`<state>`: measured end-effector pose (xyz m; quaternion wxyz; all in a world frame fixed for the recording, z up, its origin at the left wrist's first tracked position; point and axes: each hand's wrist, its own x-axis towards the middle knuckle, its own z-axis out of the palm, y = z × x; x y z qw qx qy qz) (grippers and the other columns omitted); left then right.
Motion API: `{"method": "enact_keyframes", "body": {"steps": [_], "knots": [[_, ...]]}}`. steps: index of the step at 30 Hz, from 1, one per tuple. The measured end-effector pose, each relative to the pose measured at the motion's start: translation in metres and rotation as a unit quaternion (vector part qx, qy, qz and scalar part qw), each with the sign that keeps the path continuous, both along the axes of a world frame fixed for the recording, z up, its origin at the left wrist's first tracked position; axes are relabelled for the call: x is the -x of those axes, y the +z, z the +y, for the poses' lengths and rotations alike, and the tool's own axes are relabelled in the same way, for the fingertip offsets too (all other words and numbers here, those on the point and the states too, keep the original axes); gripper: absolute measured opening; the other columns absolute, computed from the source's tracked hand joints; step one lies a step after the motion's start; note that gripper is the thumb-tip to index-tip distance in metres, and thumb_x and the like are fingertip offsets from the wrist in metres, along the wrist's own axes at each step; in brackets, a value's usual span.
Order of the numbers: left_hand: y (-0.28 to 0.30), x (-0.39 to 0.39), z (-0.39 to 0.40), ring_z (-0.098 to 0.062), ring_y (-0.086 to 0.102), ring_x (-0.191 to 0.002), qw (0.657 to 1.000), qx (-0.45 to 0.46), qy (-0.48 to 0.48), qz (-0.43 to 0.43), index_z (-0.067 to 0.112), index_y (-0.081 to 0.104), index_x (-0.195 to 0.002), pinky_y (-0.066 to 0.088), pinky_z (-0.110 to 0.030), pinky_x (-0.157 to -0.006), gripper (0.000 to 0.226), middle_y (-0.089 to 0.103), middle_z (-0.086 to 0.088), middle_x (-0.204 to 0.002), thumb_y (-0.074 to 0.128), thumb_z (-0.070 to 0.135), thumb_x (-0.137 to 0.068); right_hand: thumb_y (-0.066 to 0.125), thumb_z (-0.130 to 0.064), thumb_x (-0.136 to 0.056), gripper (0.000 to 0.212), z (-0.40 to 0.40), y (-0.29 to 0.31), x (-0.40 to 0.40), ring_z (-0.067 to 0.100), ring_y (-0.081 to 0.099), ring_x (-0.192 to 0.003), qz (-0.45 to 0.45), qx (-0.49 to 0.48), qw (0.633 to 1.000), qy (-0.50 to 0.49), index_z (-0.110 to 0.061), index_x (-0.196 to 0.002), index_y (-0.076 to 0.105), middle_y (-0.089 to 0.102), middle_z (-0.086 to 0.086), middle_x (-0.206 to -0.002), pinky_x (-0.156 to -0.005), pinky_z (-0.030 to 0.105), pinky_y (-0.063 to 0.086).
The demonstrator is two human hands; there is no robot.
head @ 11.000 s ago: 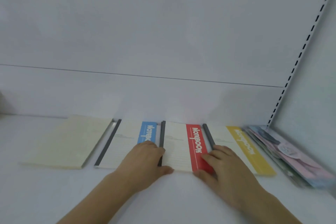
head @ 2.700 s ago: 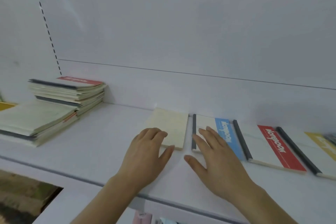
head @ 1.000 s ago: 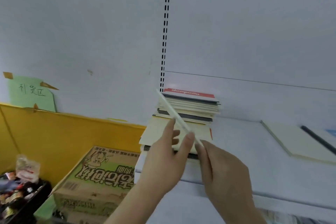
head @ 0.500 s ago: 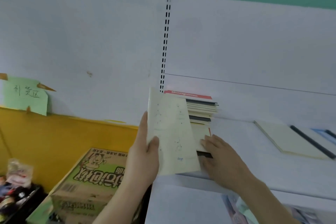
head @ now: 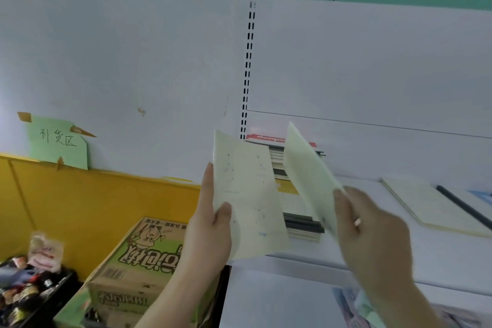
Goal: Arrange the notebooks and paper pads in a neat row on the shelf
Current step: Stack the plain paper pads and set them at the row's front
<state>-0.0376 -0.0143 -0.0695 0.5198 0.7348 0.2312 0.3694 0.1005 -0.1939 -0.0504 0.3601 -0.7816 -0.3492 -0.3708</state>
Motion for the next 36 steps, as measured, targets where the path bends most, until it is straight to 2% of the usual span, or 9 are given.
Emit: {"method": "enact_keyframes", "body": {"steps": [3,6,11,15,18,21,24,29,36], "knots": [[0.001,-0.015,-0.018,0.019,0.039,-0.125,0.994,0.055,-0.062,-0.066,0.067,0.016,-0.143,0.041,-0.030,-0.110,0.067,0.037,0.045,-0.139,0.042,0.018,-0.106,0.045,-0.035,-0.096,0.038,0.025,-0.033,0.033,0.009,0.065,-0.078,-0.027,0.020,0.996,0.078,-0.013,-0.117,0.068,0.073,0.000,-0.097,-0.070,0.017,0.046],[0.001,-0.030,-0.037,-0.008,0.046,-0.133,0.978,0.151,-0.101,-0.106,0.072,0.025,-0.136,0.043,-0.044,-0.108,0.061,0.043,0.028,-0.146,0.041,0.022,-0.106,0.044,-0.034,-0.100,0.043,0.038,-0.062,0.046,0.018,0.063,-0.111,-0.057,0.050,0.993,0.090,-0.005,-0.125,0.063,0.064,0.007,-0.126,-0.090,0.029,0.052],[-0.001,-0.050,-0.064,-0.004,0.056,-0.123,0.971,0.134,-0.149,-0.134,0.068,0.023,-0.139,0.051,-0.038,-0.101,0.063,0.051,0.023,-0.140,0.057,0.034,-0.098,0.048,-0.030,-0.096,0.047,0.017,-0.066,0.040,0.019,0.042,-0.136,-0.063,0.091,0.989,0.099,-0.005,-0.136,0.052,0.048,0.006,-0.144,-0.101,0.038,0.046],[-0.005,-0.072,-0.089,-0.001,0.060,-0.112,0.976,0.121,-0.140,-0.117,0.062,0.025,-0.142,0.056,-0.031,-0.089,0.064,0.055,0.022,-0.133,0.049,0.018,-0.102,0.054,-0.033,-0.090,0.057,-0.020,-0.061,0.032,0.016,0.030,-0.142,-0.017,0.141,0.980,0.142,-0.009,-0.141,0.045,0.037,-0.001,-0.153,-0.107,0.037,0.040],[-0.007,-0.088,-0.105,0.001,0.056,-0.118,0.979,0.085,-0.151,-0.108,0.061,0.026,-0.143,0.052,-0.041,-0.099,0.068,0.053,0.025,-0.138,0.052,0.014,-0.101,0.044,-0.039,-0.097,0.051,-0.063,-0.062,0.003,0.015,0.032,-0.141,0.030,0.086,0.992,0.090,-0.014,-0.140,0.048,0.037,-0.003,-0.152,-0.108,0.036,0.039],[-0.007,-0.109,-0.124,-0.007,0.049,-0.131,0.979,0.039,-0.175,-0.097,0.058,0.024,-0.146,0.045,-0.045,-0.107,0.072,0.048,0.020,-0.146,0.057,0.014,-0.099,0.030,-0.064,-0.093,0.065,-0.103,-0.055,-0.032,0.005,0.027,-0.140,0.203,0.006,0.979,-0.015,-0.030,-0.149,0.028,0.024,-0.014,-0.155,-0.108,0.034,0.038],[-0.007,-0.139,-0.149,-0.008,0.049,-0.131,0.980,0.028,-0.178,-0.088,0.057,0.024,-0.147,0.046,-0.043,-0.106,0.073,0.046,0.019,-0.148,0.060,0.017,-0.097,0.045,-0.055,-0.090,0.071,-0.135,-0.048,-0.060,0.005,0.039,-0.130,0.339,-0.036,0.940,-0.002,-0.031,-0.151,0.019,0.036,-0.015,-0.146,-0.108,0.027,0.034],[-0.007,-0.205,-0.209,0.004,0.064,-0.090,0.993,0.026,-0.104,-0.043,0.047,0.029,-0.145,0.049,-0.011,-0.063,0.064,0.064,0.013,-0.120,0.060,0.020,-0.096,0.052,-0.034,-0.095,0.067,-0.189,-0.040,-0.108,-0.005,0.031,-0.123,0.318,-0.056,0.946,0.000,-0.036,-0.150,0.014,0.028,-0.025,-0.138,-0.105,0.016,0.025],[0.002,-0.286,-0.267,-0.003,0.053,-0.092,0.996,-0.024,-0.084,0.026,0.032,0.028,-0.152,0.041,-0.021,-0.072,0.055,0.051,0.014,-0.124,0.043,0.015,-0.102,0.068,-0.048,-0.084,0.085,-0.257,-0.029,-0.190,-0.005,0.028,-0.120,0.326,0.134,0.935,0.037,-0.030,-0.150,0.017,0.015,-0.023,-0.147,-0.089,-0.004,0.024]]}}
